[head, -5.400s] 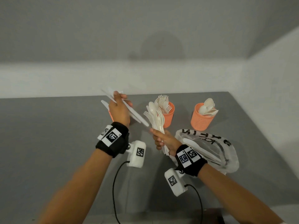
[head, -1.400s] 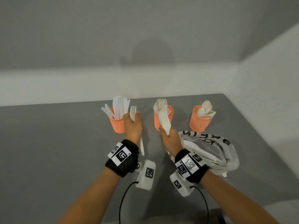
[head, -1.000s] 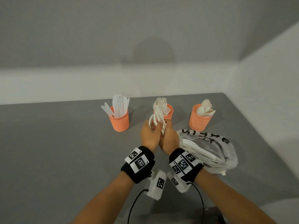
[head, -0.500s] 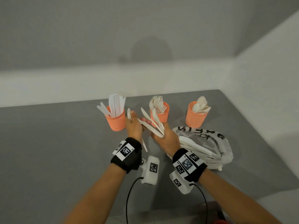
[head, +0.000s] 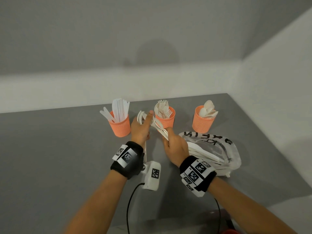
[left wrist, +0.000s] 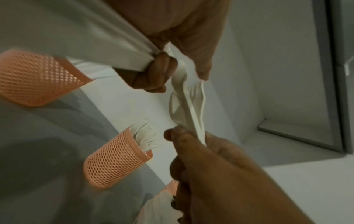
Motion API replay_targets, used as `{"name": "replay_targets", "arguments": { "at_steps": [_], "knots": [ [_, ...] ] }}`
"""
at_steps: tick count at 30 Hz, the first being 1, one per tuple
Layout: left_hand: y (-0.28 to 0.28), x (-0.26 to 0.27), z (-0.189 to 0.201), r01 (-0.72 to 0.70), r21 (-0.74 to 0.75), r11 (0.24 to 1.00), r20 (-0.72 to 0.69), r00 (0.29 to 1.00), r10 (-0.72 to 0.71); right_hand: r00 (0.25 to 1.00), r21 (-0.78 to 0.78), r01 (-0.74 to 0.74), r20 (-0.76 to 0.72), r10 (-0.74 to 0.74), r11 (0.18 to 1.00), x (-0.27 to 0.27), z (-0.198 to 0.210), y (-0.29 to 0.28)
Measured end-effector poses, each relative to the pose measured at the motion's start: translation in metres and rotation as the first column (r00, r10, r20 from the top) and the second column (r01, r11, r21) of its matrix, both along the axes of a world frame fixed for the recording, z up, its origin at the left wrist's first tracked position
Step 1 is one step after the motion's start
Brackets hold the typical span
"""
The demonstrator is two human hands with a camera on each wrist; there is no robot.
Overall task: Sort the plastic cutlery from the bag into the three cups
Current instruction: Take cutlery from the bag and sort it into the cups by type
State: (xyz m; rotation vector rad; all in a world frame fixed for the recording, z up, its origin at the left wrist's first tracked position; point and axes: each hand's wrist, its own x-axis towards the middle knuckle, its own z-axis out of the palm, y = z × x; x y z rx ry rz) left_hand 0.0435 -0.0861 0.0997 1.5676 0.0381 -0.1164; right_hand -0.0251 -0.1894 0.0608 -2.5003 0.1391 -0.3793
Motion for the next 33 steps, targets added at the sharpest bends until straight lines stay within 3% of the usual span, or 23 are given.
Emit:
{"name": "replay_targets", "arguments": {
  "at_steps": [3, 6, 14, 17, 20, 22, 23, 24, 26, 27, 29, 31, 33],
  "knots": [
    [-0.005, 0.0, -0.006, -0.064, 0.043, 0.997, 0.029, 0.998, 0.063, 1.0, -0.009, -0.014, 0.027, 0.014, 1.0, 0.0, 0.003, 0.002],
    [-0.012, -0.007, -0.015, 0.001, 0.076, 0.997, 0.033, 0.999, -0.004, 0.998, 0.0, -0.019, 0.053, 0.019, 1.0, 0.002, 0.006, 0.003],
    [-0.02, -0.017, -0.011, 0.033, -0.23, 0.973, -0.068, 0.996, -0.049, 0.996, -0.19, 0.084, 0.058, -0.074, 0.978, 0.009, 0.009, 0.004],
    [-0.021, -0.017, -0.006, 0.081, -0.23, 0.97, -0.035, 0.995, -0.091, 0.99, -0.291, 0.101, 0.125, -0.067, 0.951, 0.01, 0.0, 0.003],
    [-0.021, -0.011, -0.006, 0.087, -0.184, 0.979, -0.007, 0.996, -0.09, 0.998, -0.178, 0.045, 0.051, -0.036, 0.983, 0.007, 0.003, 0.0],
    [-0.018, -0.004, -0.006, 0.112, -0.151, 0.982, 0.002, 0.994, -0.113, 0.998, 0.005, -0.049, 0.027, 0.049, 0.999, 0.004, 0.006, -0.006],
    [-0.016, -0.001, -0.006, 0.153, -0.134, 0.979, 0.015, 0.988, -0.152, 0.995, 0.191, -0.097, 0.009, 0.097, 0.977, 0.004, 0.011, -0.01],
    [-0.013, 0.002, -0.006, 0.211, -0.115, 0.971, 0.025, 0.977, -0.21, 0.989, 0.411, -0.119, -0.027, 0.143, 0.904, 0.004, 0.019, -0.013],
    [-0.009, 0.006, -0.002, 0.348, -0.071, 0.935, 0.026, 0.937, -0.347, 0.95, 0.758, -0.06, -0.156, 0.27, 0.649, 0.005, 0.032, -0.021],
    [-0.007, 0.007, 0.002, 0.411, -0.053, 0.91, 0.023, 0.912, -0.41, 0.909, 0.839, -0.007, -0.221, 0.353, 0.543, 0.004, 0.039, -0.025],
    [-0.008, 0.006, 0.008, 0.502, -0.013, 0.865, 0.01, 0.865, -0.502, 0.824, 0.91, 0.052, -0.272, 0.497, 0.411, 0.003, 0.044, -0.031],
    [-0.011, 0.003, 0.014, 0.535, 0.023, 0.845, 0.002, 0.845, -0.535, 0.81, 0.928, 0.064, -0.262, 0.525, 0.366, 0.004, 0.041, -0.033],
    [-0.016, 0.001, 0.013, 0.509, 0.04, 0.86, 0.004, 0.861, -0.509, 0.857, 0.929, 0.086, -0.253, 0.449, 0.359, 0.004, 0.034, -0.03]
  ]
}}
